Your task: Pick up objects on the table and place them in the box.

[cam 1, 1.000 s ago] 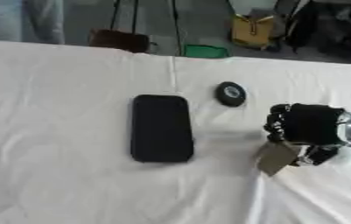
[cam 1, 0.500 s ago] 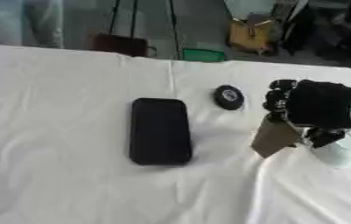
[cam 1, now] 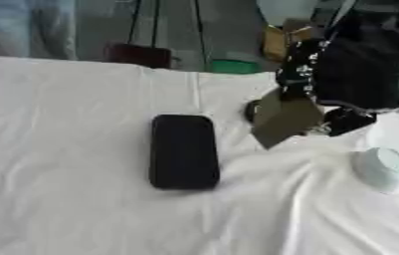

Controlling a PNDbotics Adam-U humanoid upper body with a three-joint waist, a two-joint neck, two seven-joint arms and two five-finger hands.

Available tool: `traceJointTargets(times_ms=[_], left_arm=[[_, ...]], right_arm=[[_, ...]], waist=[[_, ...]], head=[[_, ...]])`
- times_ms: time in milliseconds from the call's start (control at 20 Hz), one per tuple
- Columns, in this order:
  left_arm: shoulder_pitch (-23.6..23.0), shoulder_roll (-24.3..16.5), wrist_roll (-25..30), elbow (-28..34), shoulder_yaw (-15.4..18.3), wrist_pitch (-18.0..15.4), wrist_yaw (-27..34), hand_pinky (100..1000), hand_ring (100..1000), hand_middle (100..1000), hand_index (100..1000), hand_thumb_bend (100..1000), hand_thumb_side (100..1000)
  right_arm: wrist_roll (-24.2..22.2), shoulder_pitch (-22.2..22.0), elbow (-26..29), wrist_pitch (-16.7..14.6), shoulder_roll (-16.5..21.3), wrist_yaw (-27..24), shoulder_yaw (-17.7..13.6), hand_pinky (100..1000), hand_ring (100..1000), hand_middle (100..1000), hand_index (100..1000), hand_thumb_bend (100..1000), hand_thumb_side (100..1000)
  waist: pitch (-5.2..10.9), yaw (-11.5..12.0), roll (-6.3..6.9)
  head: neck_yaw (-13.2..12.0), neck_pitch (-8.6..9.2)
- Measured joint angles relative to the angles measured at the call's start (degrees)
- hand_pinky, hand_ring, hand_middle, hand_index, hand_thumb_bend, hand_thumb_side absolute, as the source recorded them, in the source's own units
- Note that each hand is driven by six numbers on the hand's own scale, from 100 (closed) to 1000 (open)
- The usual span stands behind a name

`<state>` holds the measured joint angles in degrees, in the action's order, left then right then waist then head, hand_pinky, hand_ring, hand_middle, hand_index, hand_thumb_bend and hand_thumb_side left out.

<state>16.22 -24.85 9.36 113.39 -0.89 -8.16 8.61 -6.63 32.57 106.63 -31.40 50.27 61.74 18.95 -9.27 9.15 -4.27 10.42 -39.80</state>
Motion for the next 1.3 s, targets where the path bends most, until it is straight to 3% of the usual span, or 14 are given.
traceJointTargets(times_ms=[450,500,550,800,1050,1300], left_arm=[[1.57,1.43,0.10,0.02,-0.76,0.16,1.16,648,711,757,887,191,982],[1.87,1.71,0.13,0.02,-0.95,0.18,1.29,648,711,757,887,192,983],[1.99,1.85,0.17,0.03,-1.07,0.20,1.49,648,711,757,887,192,983],[2.56,2.91,0.55,0.03,-1.63,0.44,2.03,648,712,757,887,191,982],[2.85,3.30,0.84,0.04,-1.75,0.43,2.27,647,712,757,886,189,984],[2.99,3.79,0.92,0.04,-1.84,0.36,2.42,647,713,757,886,188,984]], right_arm=[[-6.35,8.10,-10.69,0.07,-10.49,-5.97,3.34,658,597,553,570,276,402],[-6.68,8.66,-11.96,0.18,-11.45,-6.42,3.32,649,592,551,570,242,384],[-6.98,9.24,-13.25,0.42,-12.62,-6.85,3.28,643,588,549,571,279,404],[-8.46,10.73,-19.74,2.47,-17.55,-7.75,2.91,627,581,547,576,276,415],[-8.00,11.37,-25.93,3.44,-19.85,-7.81,2.17,596,571,527,561,277,411],[-4.94,11.84,-30.60,6.08,-21.86,-5.76,-1.11,582,565,519,556,277,406]], waist=[[0.00,2.57,0.33],[0.00,3.18,0.44],[0.00,3.72,0.60],[-0.01,5.18,1.38],[-0.17,5.85,1.84],[-0.76,6.16,2.47]], head=[[1.47,0.00],[1.56,-0.02],[1.68,-0.03],[2.10,-0.03],[2.26,-0.02],[2.28,-0.02]])
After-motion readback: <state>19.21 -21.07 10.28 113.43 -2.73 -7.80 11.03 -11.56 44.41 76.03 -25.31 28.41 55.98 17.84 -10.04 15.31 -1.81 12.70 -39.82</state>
